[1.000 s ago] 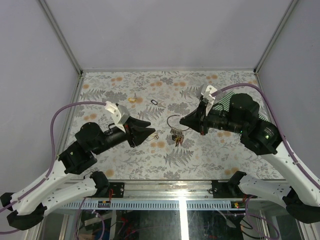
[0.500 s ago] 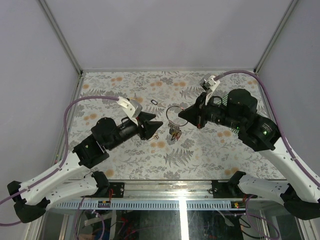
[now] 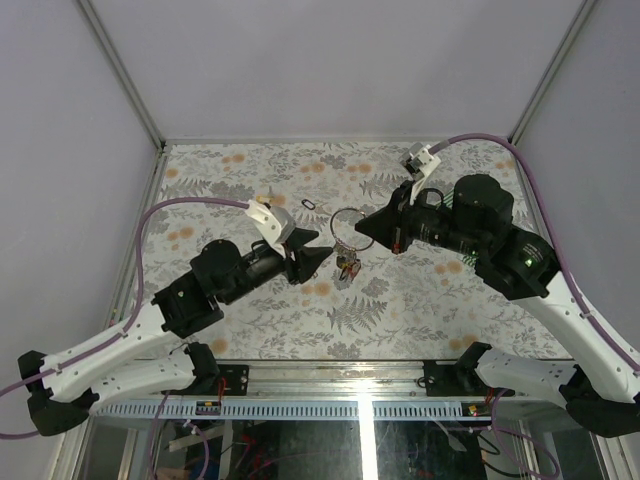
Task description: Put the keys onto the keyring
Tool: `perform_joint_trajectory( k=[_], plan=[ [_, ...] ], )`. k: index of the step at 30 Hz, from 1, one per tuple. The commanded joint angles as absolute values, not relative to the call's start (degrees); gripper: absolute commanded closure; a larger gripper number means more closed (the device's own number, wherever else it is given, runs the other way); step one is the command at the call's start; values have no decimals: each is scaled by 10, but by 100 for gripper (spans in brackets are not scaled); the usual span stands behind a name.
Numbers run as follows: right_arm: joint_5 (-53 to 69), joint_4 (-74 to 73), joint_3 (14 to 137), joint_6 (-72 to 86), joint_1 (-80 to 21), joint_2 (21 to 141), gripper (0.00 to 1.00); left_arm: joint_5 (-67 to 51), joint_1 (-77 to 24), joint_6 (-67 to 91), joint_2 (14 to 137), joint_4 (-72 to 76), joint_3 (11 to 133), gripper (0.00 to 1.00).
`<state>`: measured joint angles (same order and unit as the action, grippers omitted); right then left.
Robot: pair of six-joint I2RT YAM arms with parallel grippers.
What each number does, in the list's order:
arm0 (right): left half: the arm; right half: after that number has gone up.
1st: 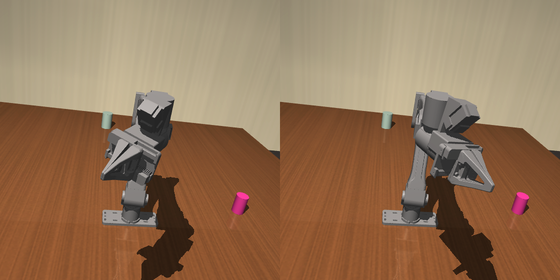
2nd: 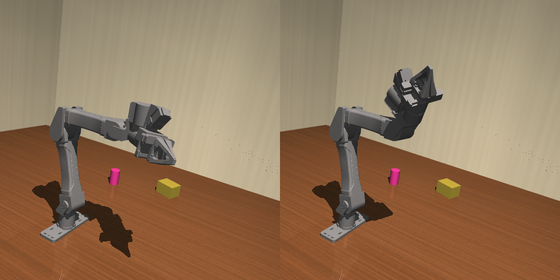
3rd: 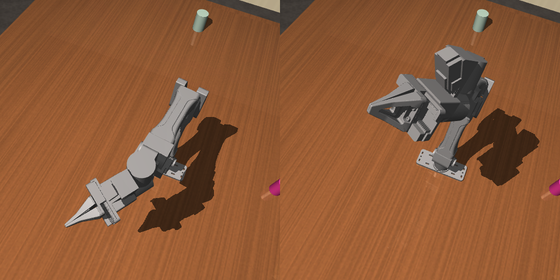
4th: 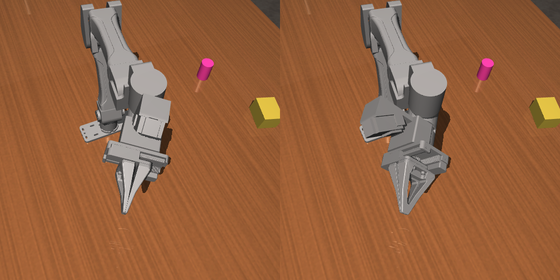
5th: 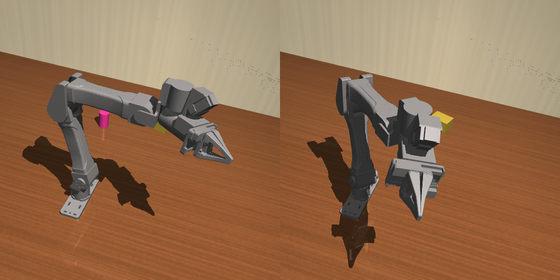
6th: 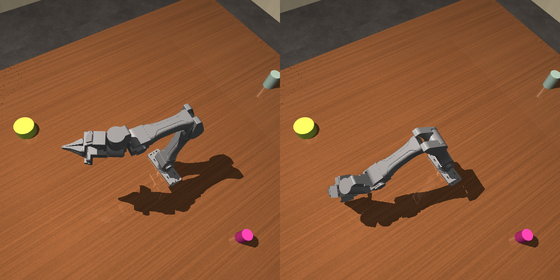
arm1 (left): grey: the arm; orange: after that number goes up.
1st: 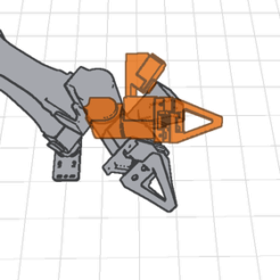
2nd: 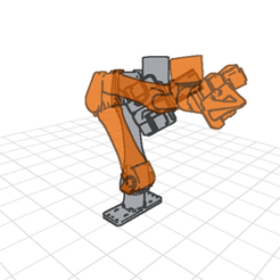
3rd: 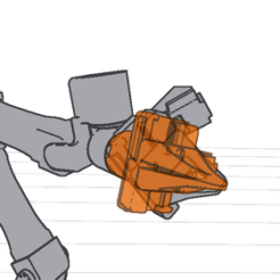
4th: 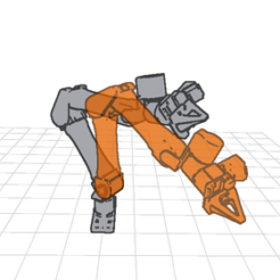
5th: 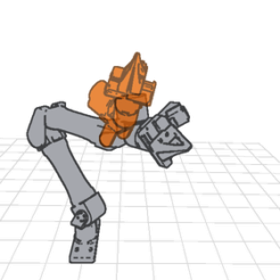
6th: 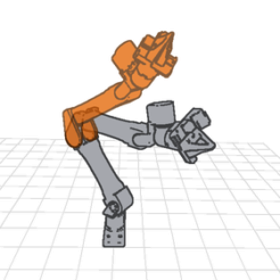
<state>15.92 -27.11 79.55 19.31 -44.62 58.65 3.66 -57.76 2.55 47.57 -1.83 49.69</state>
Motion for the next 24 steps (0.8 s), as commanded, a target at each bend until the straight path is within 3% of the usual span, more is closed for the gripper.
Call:
perform_joint_trajectory(
  k=[1,10,18,24],
  plan=[
    [162,-229,825,207,-448,590,100,55,-585,9,480,24,509,55],
    [170,-223,825,214,-448,591,100,67,-596,-3,494,24,513,55],
    [176,-222,824,214,-448,592,100,80,-603,-13,499,23,514,69],
    [177,-225,822,213,-448,593,100,90,-604,-16,492,19,512,71]
  ],
)
